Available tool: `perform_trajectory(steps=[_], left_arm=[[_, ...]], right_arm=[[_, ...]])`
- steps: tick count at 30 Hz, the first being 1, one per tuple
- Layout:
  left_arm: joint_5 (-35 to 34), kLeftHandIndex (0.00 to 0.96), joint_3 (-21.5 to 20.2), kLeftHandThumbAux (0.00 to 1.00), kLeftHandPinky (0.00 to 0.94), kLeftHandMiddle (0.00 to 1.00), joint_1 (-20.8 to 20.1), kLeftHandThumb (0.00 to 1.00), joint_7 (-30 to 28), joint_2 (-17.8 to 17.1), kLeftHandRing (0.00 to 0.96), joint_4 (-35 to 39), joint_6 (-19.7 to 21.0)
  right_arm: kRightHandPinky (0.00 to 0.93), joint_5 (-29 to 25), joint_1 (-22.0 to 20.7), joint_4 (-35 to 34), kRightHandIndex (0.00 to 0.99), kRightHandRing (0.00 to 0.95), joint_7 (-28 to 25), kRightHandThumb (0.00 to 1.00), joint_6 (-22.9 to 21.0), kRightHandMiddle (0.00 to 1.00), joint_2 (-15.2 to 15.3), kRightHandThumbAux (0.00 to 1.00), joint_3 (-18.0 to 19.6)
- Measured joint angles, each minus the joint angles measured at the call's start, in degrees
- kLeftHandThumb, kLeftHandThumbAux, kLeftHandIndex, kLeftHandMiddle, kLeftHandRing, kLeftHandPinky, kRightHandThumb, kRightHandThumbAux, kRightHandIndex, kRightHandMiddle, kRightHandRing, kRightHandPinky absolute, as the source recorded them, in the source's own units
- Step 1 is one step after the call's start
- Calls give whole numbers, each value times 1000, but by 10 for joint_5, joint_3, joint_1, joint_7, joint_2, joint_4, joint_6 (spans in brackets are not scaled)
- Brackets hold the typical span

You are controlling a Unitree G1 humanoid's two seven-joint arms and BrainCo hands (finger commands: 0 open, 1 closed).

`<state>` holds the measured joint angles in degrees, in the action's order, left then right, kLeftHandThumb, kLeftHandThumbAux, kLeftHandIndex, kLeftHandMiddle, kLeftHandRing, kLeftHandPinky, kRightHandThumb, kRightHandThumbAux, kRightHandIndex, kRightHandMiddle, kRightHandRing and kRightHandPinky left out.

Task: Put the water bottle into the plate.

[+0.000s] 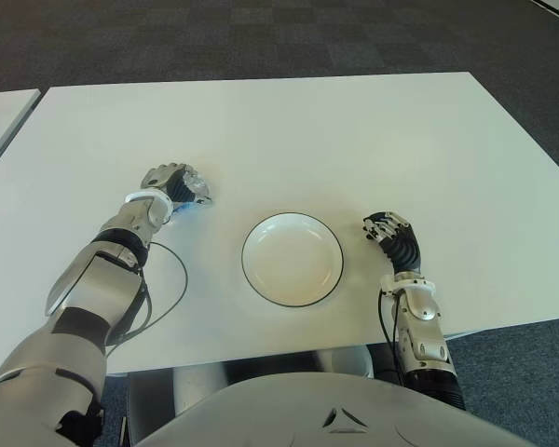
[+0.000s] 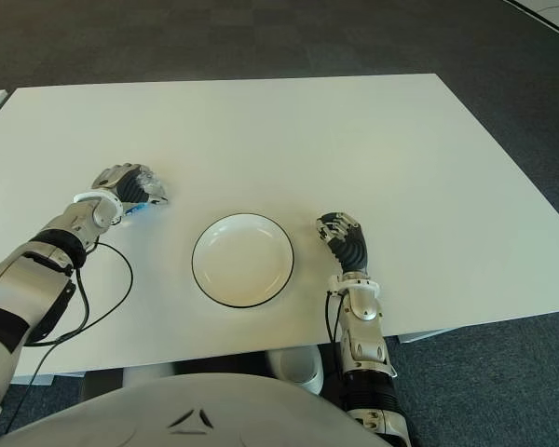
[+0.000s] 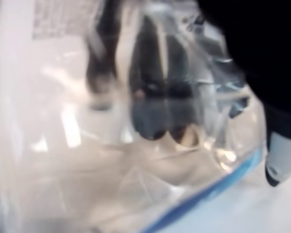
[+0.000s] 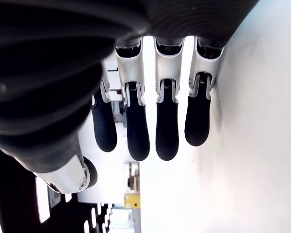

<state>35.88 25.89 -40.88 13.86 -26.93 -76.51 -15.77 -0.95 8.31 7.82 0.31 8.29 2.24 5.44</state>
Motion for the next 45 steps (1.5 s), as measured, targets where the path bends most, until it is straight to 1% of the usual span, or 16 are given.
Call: perform_trajectory(steps=[13,29,35,45], left_arm=[[-16,394,-23,670,804,536,4,851,-2,1,841,0,-9],[-17,393,-26,671,802,535,3,851,-8,3,843,5,-12],[-17,394,-27,671,809,535,3,851,-19,3,849,14,-24],[-18,395,-27,671,809,535,-1,852,-34,0,853,40,-56]], right_arm=[[480,-2,0,-2,420,466,-2,705,-2,459,0,736,0],[484,-2,1,-3,420,468,-3,703,-4,461,-1,735,0],[479,-2,1,-3,420,466,-4,701,-4,458,0,736,0],[483,-1,0,-2,420,467,-3,701,-3,460,0,736,0]])
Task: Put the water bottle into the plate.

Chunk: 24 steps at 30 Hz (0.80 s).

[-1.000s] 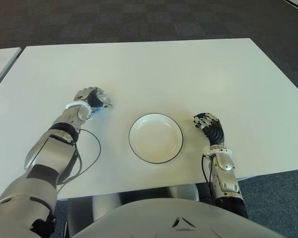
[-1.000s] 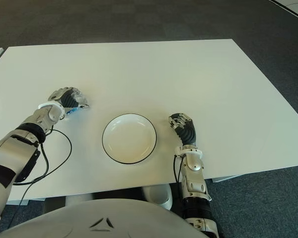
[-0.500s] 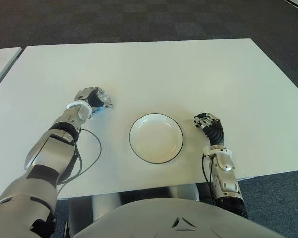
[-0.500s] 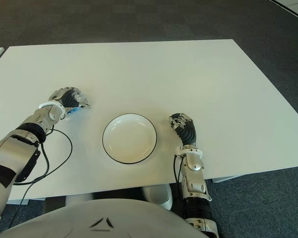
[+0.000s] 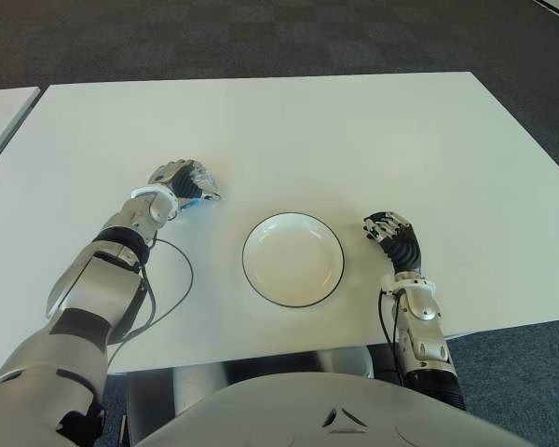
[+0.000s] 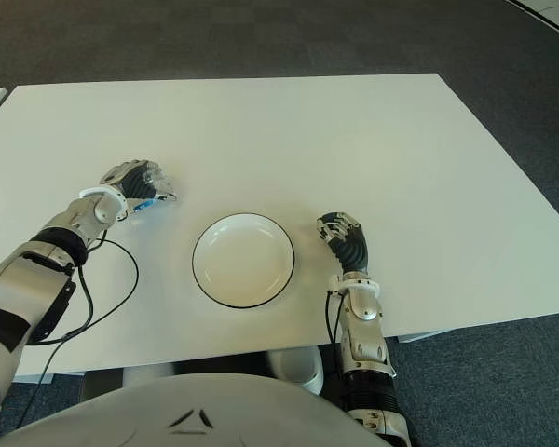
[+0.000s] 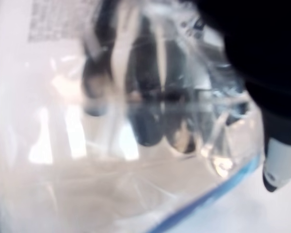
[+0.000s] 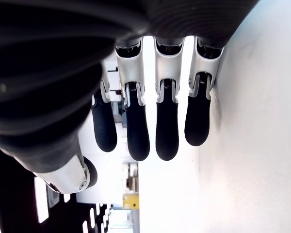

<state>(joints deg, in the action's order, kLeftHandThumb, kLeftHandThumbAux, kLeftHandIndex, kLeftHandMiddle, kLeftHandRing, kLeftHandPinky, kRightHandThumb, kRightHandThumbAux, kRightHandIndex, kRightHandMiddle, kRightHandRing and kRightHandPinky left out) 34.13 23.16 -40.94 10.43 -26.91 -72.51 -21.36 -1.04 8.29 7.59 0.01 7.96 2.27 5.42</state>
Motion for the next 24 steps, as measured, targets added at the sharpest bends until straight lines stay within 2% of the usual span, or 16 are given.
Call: perform_trajectory(steps=[11,18,24], left_arm=[[2,393,1,671,800,531,-4,851,-4,-23,852,80,-38],[2,392,-7,672,806,529,8,850,-20,-51,853,202,-36],[2,392,-21,671,805,530,29,851,-22,-62,859,281,-35]], right_arm=[[483,0,-1,0,419,469,2,702,0,460,0,736,-1],[484,0,-3,2,419,470,2,703,0,463,-1,736,-1],[485,0,-3,3,419,470,2,704,2,462,-2,736,-1]])
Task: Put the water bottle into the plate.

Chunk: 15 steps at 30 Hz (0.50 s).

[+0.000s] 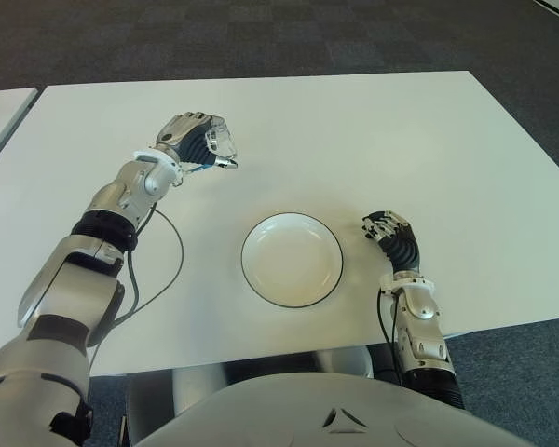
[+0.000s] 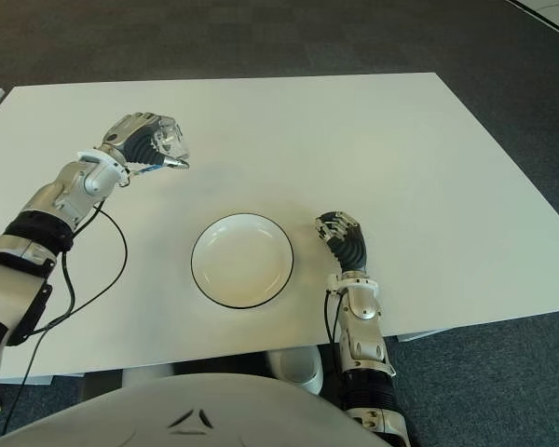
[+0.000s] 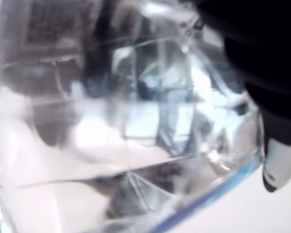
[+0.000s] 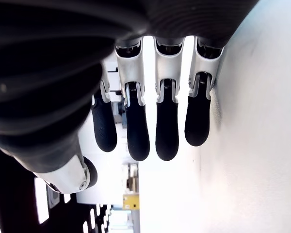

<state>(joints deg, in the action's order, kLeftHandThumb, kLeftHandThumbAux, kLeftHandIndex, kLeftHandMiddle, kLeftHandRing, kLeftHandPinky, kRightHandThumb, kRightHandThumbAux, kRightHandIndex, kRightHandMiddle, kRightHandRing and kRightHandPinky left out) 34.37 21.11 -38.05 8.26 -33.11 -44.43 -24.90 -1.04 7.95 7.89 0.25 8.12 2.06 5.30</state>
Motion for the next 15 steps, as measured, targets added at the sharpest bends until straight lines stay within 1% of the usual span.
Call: perform_trajectory(steps=[3,5,8,15], left_arm=[[2,392,-1,671,802,530,14,851,-2,-1,862,36,1],[5,392,-1,671,798,529,25,850,-8,-1,860,65,8],[12,392,-3,671,790,529,49,850,-18,-4,852,126,22],[25,392,-5,671,802,532,93,849,-29,-5,847,243,29]], right_arm=[[487,0,0,0,420,470,0,704,2,462,0,736,0],[487,-1,0,1,420,470,-1,704,3,462,-1,736,0],[487,-1,0,2,420,471,-1,705,4,462,-1,736,0],[482,-1,-1,5,420,468,-1,705,4,459,0,736,0]])
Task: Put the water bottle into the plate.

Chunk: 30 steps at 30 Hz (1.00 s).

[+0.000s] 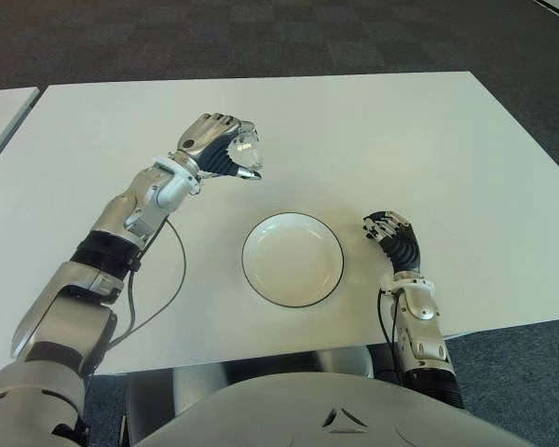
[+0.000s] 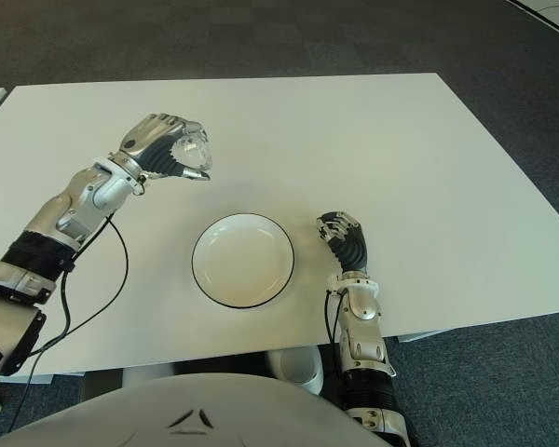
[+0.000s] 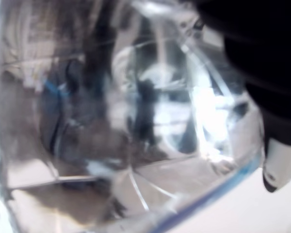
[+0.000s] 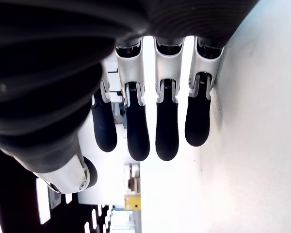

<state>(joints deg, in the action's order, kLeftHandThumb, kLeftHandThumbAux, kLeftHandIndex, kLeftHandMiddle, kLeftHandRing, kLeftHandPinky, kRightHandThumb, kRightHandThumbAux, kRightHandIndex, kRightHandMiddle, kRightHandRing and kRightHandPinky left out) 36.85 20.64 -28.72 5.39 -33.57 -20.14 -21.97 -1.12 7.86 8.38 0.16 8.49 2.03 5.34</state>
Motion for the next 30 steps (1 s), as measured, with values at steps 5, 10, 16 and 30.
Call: perform_trajectory(steps=[5,10,16,30], left_arm=[[3,393,-1,670,811,534,23,850,-11,4,849,54,6],[13,395,8,670,816,537,61,850,-40,16,850,138,13],[50,396,31,669,843,541,86,850,-56,21,853,199,-17],[119,399,59,669,871,548,126,851,-49,26,865,244,-109]], right_arm=[[481,0,-1,1,420,467,0,704,0,458,0,736,0],[483,0,-1,3,420,466,0,703,0,458,0,736,0],[482,0,-3,4,420,465,0,704,1,459,0,736,1],[484,0,-2,4,420,470,3,704,5,463,-1,736,1]])
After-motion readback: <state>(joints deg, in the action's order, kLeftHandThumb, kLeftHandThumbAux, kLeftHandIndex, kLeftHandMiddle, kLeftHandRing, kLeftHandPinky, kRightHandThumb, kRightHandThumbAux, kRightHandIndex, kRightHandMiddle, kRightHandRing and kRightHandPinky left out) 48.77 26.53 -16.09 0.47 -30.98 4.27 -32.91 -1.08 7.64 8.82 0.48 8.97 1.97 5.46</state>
